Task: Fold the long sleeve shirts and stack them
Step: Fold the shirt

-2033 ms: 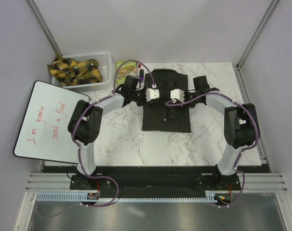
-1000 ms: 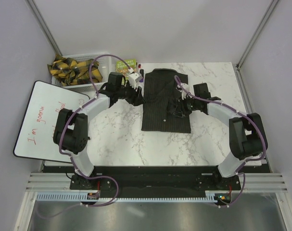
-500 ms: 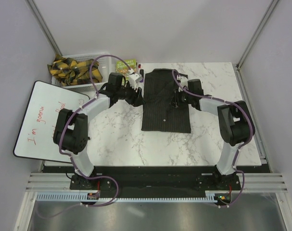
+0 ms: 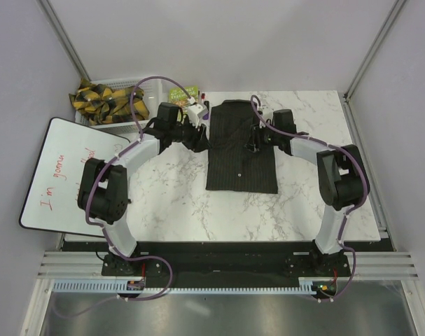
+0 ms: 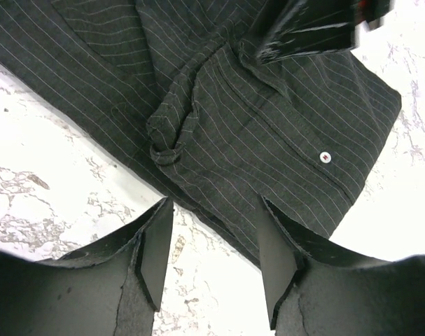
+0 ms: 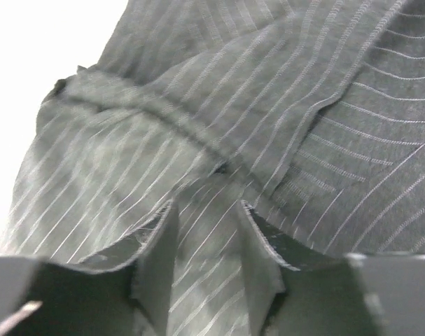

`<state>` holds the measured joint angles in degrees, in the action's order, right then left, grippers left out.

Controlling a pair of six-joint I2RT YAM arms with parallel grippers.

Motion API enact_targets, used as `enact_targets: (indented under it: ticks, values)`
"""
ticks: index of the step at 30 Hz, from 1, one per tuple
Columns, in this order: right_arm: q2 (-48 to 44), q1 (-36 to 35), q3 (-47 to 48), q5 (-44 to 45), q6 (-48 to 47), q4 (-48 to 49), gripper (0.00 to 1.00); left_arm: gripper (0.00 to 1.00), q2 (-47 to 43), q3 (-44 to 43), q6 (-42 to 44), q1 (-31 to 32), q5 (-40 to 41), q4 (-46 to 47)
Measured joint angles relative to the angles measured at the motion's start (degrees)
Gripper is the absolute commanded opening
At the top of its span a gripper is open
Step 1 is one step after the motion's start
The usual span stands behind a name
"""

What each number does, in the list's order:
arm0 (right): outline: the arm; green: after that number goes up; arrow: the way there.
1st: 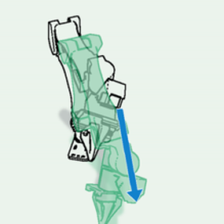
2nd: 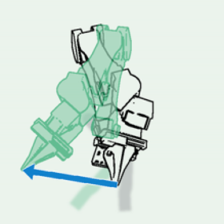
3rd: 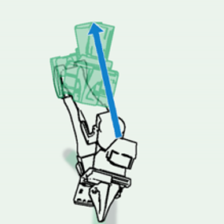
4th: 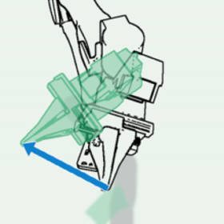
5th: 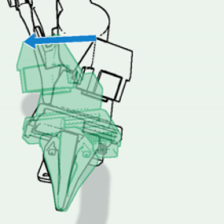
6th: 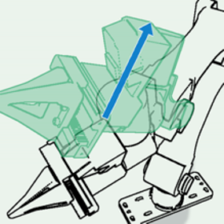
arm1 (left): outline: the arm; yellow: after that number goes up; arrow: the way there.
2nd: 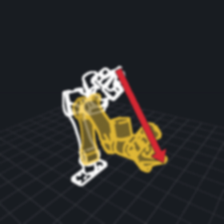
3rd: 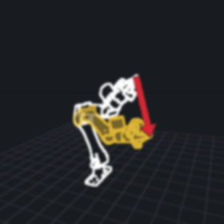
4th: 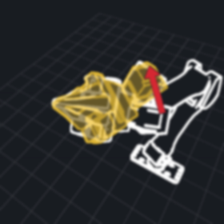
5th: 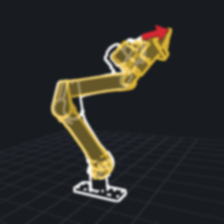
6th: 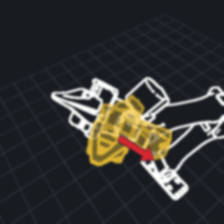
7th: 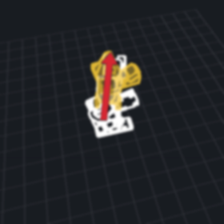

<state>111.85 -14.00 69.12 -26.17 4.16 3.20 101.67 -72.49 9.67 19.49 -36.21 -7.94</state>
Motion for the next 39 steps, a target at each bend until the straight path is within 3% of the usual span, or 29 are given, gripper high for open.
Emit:
enact_targets:
  ticks: [3, 7, 10, 13, 20, 26, 31, 39]
  values:
    - [-3.6, 0.5, 1.3, -2.4, -3.1, -5.8, 0.51, 0.54, 0.7, -2.2, 1.2, 0.5, 0.3, -4.0]
    - [-9.7, 1.8, 3.7, -5.2, -8.9, -15.2, 0.48, 0.44, 3.8, -6.6, 2.0, 2.6, 1.2, -8.2]
    - [-11.9, 2.6, 3.9, -6.8, -11.8, -19.6, 0.46, 0.42, 7.7, -9.6, 1.2, 3.8, 0.0, -10.1]
    - [-9.2, 2.8, 4.2, -8.1, -12.3, -21.8, 0.44, 0.40, 13.6, -14.1, -1.0, 4.2, -1.5, -11.0]
    - [6.5, 3.5, 10.1, -9.1, -11.4, -23.6, 0.43, 0.38, 23.7, -19.5, -6.2, 2.8, -0.4, -11.6]
    - [8.6, 4.2, 13.0, -8.6, -11.0, -22.8, 0.44, 0.38, 26.0, -20.0, -8.2, 1.0, -0.7, -12.1]
    - [5.4, 3.8, 6.7, -9.6, -10.5, -18.2, 0.46, 0.36, 24.8, -17.3, -8.6, 0.9, -1.7, -11.0]
    - [-6.4, 0.3, -7.1, -12.8, -8.6, -22.2, 0.53, 0.57, 14.3, -3.5, -7.0, 0.9, -4.4, -13.4]
